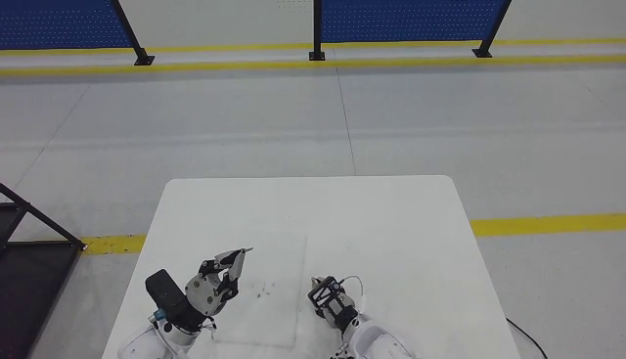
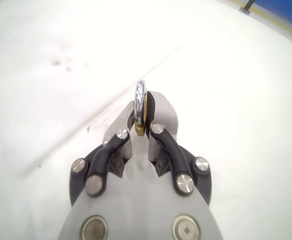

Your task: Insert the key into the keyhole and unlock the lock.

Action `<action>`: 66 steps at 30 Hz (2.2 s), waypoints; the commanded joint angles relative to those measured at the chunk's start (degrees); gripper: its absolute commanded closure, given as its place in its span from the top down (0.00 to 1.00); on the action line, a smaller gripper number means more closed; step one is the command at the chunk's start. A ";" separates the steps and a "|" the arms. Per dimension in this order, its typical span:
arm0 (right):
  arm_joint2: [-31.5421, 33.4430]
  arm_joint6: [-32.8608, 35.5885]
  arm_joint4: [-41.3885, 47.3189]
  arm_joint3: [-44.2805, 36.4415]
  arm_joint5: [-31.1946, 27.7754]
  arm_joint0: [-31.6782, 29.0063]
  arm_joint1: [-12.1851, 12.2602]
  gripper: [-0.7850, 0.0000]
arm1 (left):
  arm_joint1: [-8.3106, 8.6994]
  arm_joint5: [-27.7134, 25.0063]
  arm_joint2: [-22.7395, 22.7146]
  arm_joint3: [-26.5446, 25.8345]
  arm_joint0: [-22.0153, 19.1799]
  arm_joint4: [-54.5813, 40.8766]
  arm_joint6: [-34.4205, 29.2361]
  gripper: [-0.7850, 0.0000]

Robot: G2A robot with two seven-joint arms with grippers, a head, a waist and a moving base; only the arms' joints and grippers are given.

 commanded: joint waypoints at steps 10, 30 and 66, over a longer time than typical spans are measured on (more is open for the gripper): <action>13.24 -8.28 19.86 -18.74 -8.65 -8.51 2.31 0.00 | -0.25 -2.21 1.57 -2.36 -1.08 -6.09 2.35 0.00; 18.01 -6.18 40.40 -26.14 -25.05 -12.76 3.40 0.00 | -0.97 -15.12 9.96 3.36 -6.89 -14.60 9.03 0.00; 10.98 -14.11 61.54 -18.45 -45.35 -8.24 1.32 0.00 | -7.51 -23.91 32.18 15.43 -18.81 -44.06 5.79 0.00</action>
